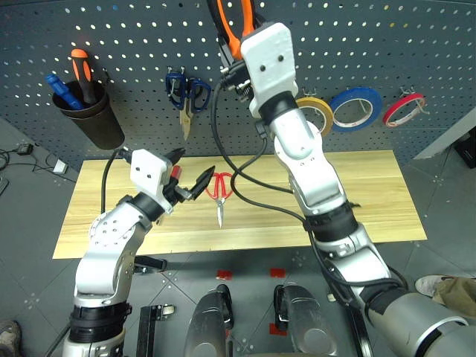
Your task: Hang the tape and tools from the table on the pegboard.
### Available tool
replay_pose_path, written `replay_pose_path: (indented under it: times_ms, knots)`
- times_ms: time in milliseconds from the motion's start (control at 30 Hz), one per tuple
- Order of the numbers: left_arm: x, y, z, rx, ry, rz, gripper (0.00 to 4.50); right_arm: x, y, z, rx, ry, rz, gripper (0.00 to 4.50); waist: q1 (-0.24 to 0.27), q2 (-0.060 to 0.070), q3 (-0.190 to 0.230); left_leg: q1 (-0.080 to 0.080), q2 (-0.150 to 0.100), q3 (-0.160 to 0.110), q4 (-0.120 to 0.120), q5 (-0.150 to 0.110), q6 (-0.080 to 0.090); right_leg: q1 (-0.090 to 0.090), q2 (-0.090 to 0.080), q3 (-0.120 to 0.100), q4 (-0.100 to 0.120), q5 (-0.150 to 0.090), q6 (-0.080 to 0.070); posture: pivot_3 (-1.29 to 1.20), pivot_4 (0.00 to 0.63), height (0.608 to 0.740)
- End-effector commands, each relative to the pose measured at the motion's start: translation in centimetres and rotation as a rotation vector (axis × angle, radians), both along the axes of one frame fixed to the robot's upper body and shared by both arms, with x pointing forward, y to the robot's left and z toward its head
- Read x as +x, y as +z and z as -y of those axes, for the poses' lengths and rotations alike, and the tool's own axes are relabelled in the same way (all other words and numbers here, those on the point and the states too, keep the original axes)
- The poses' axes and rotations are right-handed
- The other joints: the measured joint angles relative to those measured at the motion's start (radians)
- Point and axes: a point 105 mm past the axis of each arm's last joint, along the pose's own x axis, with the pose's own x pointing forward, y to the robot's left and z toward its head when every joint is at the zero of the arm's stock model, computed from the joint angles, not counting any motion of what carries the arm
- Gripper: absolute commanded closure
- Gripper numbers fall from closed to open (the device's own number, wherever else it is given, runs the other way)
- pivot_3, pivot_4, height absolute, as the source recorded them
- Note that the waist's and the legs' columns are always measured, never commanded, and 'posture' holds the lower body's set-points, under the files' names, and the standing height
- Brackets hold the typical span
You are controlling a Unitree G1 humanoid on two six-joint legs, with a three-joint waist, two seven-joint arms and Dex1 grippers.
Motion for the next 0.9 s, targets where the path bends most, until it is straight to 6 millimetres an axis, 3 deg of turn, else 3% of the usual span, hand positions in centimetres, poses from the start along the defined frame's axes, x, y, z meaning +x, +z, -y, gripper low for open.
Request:
replay_pose_path:
  times_ms: [33, 300, 633, 900]
  knots:
    - [0.4, 1.6, 0.9, 0.01, -0.004, 0.028, 0.44, 0.7, 2.5, 0.0, 0.035, -0.021, 0.124, 1.89, 0.0, 0.0, 0.0, 0.0, 0.0, 0.001, 0.0, 0.0, 0.0, 0.0, 0.0, 0.0, 0.0, 0.0, 0.0, -0.14, 0.272, 0.74]
    - [1.4, 3.5, 1.5, -0.012, -0.01, 0.014, 0.44, 3.2, 3.3, -0.3, 0.032, -0.065, 0.172, 1.89, 0.001, -0.001, 0.001, 0.0, 0.001, 0.003, -0.002, 0.0, 0.0, -0.001, 0.0, 0.001, -0.002, 0.0, 0.0, -0.09, 0.284, 0.74]
    - [2.3, 3.4, 1.4, -0.002, 0.0, 0.001, 0.44, 5.3, -1.5, 0.2, 0.023, -0.11, 0.047, 1.89, 0.005, -0.001, 0.001, 0.0, 0.002, 0.002, -0.001, 0.0, 0.0, -0.001, 0.0, 0.001, -0.001, 0.0, -0.001, -0.09, 0.299, 0.74]
    - [3.4, 3.2, 1.8, -0.005, 0.009, 0.002, 0.44, 7.4, -4.8, 1.9, 0.033, -0.195, -0.088, 1.89, 0.008, -0.001, 0.001, 0.0, 0.001, 0.002, 0.0, 0.0, -0.001, -0.001, 0.0, 0.001, 0.0, 0.0, -0.001, -0.09, 0.307, 0.74]
